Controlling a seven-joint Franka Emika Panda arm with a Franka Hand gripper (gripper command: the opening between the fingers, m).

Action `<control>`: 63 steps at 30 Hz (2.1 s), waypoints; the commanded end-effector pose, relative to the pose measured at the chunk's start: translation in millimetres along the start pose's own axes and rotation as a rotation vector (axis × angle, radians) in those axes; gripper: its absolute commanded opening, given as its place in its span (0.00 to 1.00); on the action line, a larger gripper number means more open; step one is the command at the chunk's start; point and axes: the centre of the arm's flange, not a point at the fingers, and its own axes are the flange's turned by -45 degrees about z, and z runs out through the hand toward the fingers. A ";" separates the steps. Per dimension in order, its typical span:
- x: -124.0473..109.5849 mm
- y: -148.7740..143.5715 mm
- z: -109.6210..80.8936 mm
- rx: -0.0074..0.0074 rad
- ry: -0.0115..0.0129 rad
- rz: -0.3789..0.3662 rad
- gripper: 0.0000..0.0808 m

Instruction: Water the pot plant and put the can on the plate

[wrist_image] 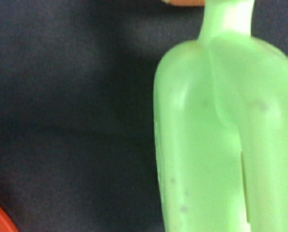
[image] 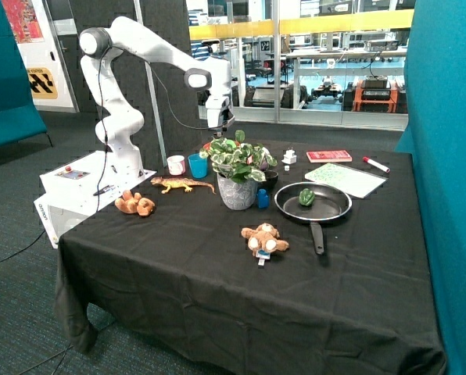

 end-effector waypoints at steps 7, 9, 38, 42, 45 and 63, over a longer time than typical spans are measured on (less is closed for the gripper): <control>-8.0 0.9 19.3 0.0044 0.0042 -0.029 0.60; -7.0 0.8 21.0 0.0044 0.0042 -0.031 0.60; -1.8 4.7 35.3 0.0043 0.0043 -0.052 0.56; -0.2 1.6 36.0 0.0043 0.0043 -0.056 0.55; 1.2 -0.2 36.3 0.0043 0.0043 -0.059 0.54; 6.3 4.0 34.6 0.0044 0.0042 -0.031 0.00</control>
